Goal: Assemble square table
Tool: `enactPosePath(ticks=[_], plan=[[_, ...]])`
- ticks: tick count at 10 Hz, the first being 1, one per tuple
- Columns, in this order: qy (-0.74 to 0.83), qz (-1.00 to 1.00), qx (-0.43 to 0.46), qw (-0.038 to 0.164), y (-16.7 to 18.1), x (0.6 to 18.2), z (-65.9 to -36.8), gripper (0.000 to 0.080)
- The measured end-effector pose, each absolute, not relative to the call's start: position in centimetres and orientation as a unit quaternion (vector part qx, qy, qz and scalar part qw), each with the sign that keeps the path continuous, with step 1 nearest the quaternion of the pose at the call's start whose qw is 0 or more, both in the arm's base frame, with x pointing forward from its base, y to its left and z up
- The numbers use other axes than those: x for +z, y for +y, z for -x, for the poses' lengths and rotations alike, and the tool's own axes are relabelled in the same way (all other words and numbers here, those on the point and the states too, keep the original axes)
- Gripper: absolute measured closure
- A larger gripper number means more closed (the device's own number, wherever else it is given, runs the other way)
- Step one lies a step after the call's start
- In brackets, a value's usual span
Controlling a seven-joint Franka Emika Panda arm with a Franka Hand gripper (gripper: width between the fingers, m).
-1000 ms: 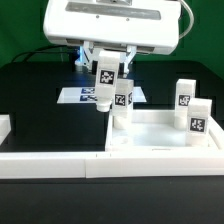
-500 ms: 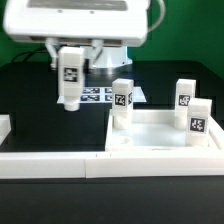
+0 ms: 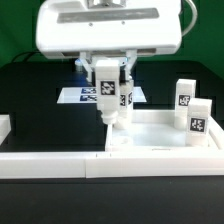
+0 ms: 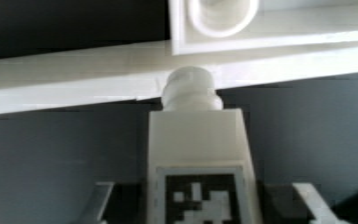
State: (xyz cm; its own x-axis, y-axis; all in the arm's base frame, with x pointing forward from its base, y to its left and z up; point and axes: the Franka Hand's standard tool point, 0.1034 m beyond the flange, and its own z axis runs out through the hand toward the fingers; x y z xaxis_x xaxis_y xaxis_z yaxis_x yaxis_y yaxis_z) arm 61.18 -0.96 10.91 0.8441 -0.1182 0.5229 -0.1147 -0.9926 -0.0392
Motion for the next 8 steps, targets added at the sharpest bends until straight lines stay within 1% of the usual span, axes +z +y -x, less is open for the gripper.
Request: enactPosePath(ticks=[2,5,8], plan=[[0.054,0.963,-0.264,0.004,-0.1,9.6,-60.8,0.0509],[0.049,0.966,-0.255,0.003,0.3,8.4,-60.3,0.0509],[0.049,0.964,-0.26,0.001,0.2,8.3,-60.3,0.0509]])
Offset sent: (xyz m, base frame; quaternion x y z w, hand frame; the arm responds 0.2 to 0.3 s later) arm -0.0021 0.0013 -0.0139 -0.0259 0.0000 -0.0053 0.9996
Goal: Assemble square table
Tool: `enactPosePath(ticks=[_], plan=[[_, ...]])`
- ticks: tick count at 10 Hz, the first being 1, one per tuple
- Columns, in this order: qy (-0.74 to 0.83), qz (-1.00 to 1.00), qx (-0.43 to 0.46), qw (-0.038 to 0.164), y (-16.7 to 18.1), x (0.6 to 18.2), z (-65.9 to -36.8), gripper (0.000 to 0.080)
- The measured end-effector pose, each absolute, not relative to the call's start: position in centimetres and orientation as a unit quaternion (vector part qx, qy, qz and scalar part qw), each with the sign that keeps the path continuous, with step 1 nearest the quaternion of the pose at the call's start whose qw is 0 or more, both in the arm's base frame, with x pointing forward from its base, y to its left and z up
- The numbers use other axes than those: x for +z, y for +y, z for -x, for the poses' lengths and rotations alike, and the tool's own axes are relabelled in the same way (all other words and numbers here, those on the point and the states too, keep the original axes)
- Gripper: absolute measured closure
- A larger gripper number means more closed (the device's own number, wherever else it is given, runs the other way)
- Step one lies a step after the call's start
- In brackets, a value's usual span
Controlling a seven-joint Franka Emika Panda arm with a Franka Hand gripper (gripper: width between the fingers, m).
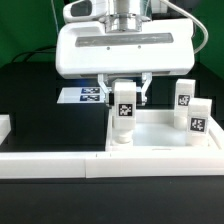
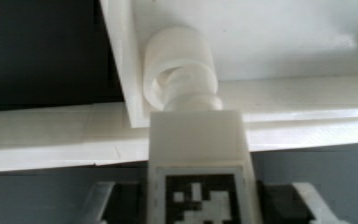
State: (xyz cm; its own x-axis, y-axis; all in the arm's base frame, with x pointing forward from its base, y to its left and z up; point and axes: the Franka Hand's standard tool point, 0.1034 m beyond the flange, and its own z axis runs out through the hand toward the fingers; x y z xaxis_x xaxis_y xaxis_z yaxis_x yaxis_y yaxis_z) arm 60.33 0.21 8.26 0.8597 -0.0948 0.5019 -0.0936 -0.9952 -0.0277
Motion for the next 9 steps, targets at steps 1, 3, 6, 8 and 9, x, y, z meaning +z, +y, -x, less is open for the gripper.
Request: enactPosePath(ticks=[1,3,6,8,9], plan=[[0.049,0.963,-0.264,0.0,0.2,8.2,-60.4,0.0509],[0.048,0.963,-0.265,-0.002,0.2,7.5,-60.2,0.0509],[0.046,0.961,-0.271,-0.005,0.4,6.8,-60.1,0.0509],[0.045,0.961,-0.274,-0.006,0.5,6.8,-60.1,0.0508],[0.045,0.961,-0.274,-0.006,0.5,6.8,-60.1,0.0508]])
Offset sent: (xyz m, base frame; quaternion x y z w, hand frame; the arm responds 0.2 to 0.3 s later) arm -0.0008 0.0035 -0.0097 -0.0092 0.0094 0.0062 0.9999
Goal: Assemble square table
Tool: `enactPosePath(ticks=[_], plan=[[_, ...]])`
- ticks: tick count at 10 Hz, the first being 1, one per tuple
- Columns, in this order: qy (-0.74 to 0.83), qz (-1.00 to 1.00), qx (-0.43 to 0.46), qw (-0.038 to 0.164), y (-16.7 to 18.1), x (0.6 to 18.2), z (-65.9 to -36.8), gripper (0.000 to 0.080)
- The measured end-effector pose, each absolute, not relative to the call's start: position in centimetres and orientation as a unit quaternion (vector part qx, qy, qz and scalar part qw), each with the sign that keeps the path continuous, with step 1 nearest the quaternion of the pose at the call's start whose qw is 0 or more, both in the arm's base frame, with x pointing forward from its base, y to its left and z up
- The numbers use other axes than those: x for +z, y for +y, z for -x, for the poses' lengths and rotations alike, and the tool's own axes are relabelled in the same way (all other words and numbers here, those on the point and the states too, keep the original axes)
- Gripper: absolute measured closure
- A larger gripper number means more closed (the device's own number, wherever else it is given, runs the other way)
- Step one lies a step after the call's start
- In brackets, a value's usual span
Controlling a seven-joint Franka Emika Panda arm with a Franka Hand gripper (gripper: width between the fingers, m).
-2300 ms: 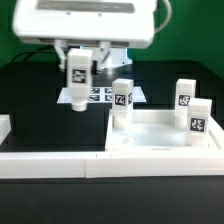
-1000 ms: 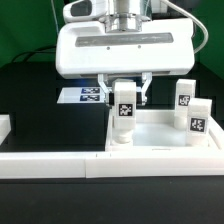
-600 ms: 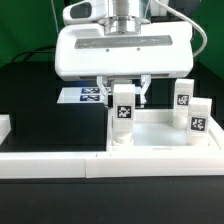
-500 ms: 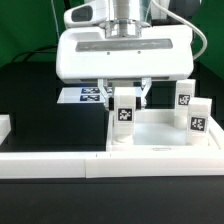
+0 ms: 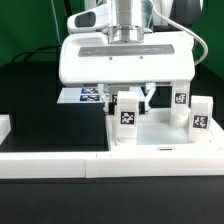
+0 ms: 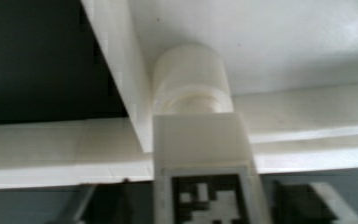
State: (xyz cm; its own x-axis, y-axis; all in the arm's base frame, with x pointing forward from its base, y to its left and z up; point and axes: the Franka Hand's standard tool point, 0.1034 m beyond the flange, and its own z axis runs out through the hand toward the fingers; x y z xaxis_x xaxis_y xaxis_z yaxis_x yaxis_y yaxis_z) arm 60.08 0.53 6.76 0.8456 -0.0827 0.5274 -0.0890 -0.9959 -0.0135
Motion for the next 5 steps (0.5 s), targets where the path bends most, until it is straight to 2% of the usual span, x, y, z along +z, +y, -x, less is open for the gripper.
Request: enactPosePath(ticks=[1,2,3,5], plan=[[-0.044,-0.961,0.274,0.006,0.53,6.76,-60.08,0.0295],[-0.044,-0.961,0.274,0.006,0.53,6.76,-60.08,0.0295],[-0.044,-0.961,0.274,0.006,0.53,6.76,-60.08,0.0181],[-0.043,-0.961,0.274,0.006,0.53,6.76,-60.08,0.0159]])
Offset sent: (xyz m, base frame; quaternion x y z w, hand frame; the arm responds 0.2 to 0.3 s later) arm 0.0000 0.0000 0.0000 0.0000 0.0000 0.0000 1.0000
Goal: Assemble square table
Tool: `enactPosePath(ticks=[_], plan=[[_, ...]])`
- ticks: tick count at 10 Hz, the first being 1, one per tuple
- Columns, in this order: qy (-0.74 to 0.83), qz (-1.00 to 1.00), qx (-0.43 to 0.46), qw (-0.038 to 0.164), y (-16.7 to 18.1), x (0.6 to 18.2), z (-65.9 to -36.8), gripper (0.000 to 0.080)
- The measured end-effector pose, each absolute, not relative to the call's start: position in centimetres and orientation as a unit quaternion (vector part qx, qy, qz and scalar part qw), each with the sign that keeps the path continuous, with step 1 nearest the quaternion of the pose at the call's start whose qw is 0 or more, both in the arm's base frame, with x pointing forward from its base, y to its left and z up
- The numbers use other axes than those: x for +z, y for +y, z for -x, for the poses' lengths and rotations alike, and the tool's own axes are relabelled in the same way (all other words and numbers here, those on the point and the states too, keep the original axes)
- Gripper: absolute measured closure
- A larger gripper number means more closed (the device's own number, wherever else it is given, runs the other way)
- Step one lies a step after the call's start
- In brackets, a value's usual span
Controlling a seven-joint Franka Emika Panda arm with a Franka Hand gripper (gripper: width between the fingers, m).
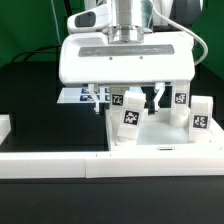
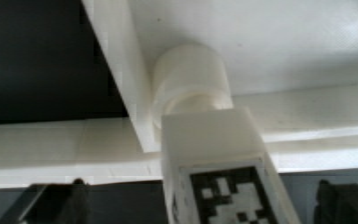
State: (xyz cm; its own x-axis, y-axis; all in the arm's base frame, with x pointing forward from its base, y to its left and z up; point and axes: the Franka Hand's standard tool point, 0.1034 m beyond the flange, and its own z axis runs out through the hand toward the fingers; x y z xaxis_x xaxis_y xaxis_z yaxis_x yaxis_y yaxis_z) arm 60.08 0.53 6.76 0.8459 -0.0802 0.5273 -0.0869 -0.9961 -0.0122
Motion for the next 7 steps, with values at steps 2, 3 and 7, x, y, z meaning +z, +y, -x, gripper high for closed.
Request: enactPosePath(ticks=[2,3,7], plan=[[-0.043,-0.961,0.274,0.006,0.5,6.8,-60.1,0.0151],[-0.043,-0.961,0.274,0.006,0.5,6.8,-60.1,0.0151],[-0.056,-0.979,0.194,-0.021,0.9,7.9,-60.8,0.0151]])
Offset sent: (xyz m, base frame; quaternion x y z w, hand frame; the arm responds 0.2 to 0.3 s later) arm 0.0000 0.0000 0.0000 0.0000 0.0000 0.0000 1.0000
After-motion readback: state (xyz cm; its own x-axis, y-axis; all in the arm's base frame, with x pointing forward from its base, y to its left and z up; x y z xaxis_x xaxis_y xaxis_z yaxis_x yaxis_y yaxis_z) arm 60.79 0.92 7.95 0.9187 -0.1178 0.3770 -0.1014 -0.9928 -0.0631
